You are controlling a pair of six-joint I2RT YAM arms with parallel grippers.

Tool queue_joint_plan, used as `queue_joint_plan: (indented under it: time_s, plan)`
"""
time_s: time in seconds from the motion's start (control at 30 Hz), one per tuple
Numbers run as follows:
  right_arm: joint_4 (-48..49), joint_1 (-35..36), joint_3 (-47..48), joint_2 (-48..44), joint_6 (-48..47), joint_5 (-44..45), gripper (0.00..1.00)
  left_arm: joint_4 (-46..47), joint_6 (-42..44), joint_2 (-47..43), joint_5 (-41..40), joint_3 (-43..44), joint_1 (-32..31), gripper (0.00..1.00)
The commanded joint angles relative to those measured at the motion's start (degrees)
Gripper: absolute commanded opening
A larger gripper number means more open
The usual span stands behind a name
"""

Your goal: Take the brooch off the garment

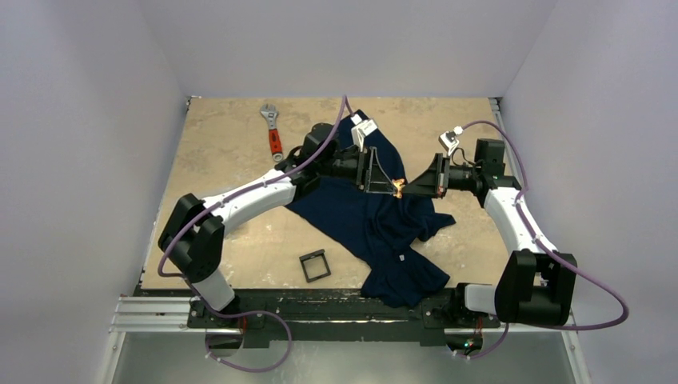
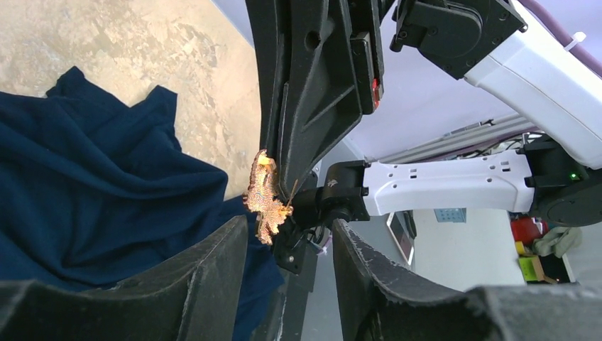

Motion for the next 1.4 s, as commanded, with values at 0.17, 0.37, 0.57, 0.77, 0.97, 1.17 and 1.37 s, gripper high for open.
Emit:
queue_joint_plan:
  time_s: [0.17,0.37,0.57,0.77,0.97,1.17,1.37]
  plan:
    - [-2.6,0.1,1.2,-0.4,-3.3,-2.7,0.0,2.9,-2.0,2.1,1.6,3.1,-0.2,0.38]
    - [-3.3,0.1,1.4,-0.6,-4.3,-3.2,0.0,4.9,-3.4,2.8,1.9,2.7,-0.2,0.31]
    - [-4.1,0.1,1.8,-0.3,-5.3,-3.5,0.0,6.7,-4.6,3.5,2.1,2.4,0.0,0.19]
    - [-5.9,0.1,2.5,-0.1,-7.3,-2.9,0.0,7.6,-6.1,3.4,2.1,1.4,0.7,0.0]
    - [-23.1,-0.5,7.4,2.6,-24.5,-2.8,0.24,7.6,-8.7,2.7,3.2,0.5,1.9,0.0]
    - [-43.3,-2.0,12.6,8.0,-47.7,-3.1,0.45,10.3,-12.1,2.7,4.7,-1.3,2.7,0.0]
    - [-23.8,-2.1,10.0,-2.7,-30.5,3.9,0.58,12.2,-13.1,2.3,5.3,-2.1,2.8,0.0]
